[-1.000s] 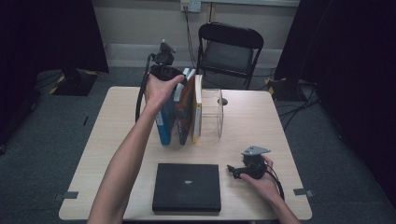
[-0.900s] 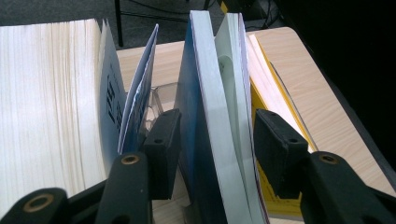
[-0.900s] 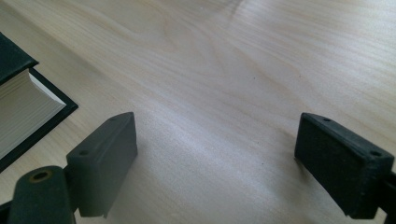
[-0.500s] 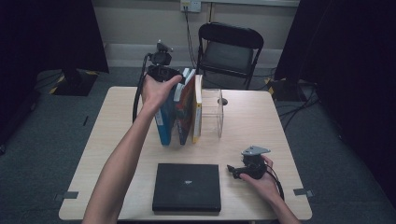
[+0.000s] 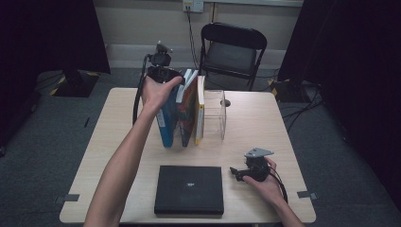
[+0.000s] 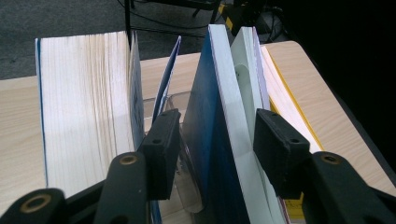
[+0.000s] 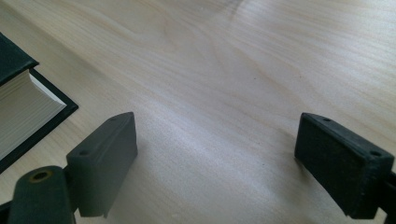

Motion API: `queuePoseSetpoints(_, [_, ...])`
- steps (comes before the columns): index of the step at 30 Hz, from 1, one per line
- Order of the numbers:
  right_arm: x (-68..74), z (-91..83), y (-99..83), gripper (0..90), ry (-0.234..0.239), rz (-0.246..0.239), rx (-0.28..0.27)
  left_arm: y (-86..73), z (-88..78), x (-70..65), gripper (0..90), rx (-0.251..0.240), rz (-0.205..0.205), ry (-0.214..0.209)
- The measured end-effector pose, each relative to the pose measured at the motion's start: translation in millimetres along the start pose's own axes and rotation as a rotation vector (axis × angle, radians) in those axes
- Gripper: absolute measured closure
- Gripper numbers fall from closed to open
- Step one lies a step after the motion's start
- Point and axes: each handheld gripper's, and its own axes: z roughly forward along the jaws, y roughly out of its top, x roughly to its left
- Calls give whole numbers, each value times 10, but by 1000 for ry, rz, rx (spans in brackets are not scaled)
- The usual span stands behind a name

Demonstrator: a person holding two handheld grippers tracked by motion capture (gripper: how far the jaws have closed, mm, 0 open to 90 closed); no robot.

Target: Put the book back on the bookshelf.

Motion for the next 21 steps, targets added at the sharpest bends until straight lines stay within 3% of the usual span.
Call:
queuePoseSetpoints(4, [0,0,0,129,0,0,0,-2,41,-39,493,9,24,27])
queuePoseSetpoints(12, [-1,1,0,129,1,-1,-1,-5,92,-71,471,12,31,54])
queuePoseSetpoints(18, [-1,0,0,128,1,-1,0,-21,126,-139,377,30,104,106])
queuePoseSetpoints(21, [-1,1,1,129,1,0,0,-24,133,-154,340,37,112,113])
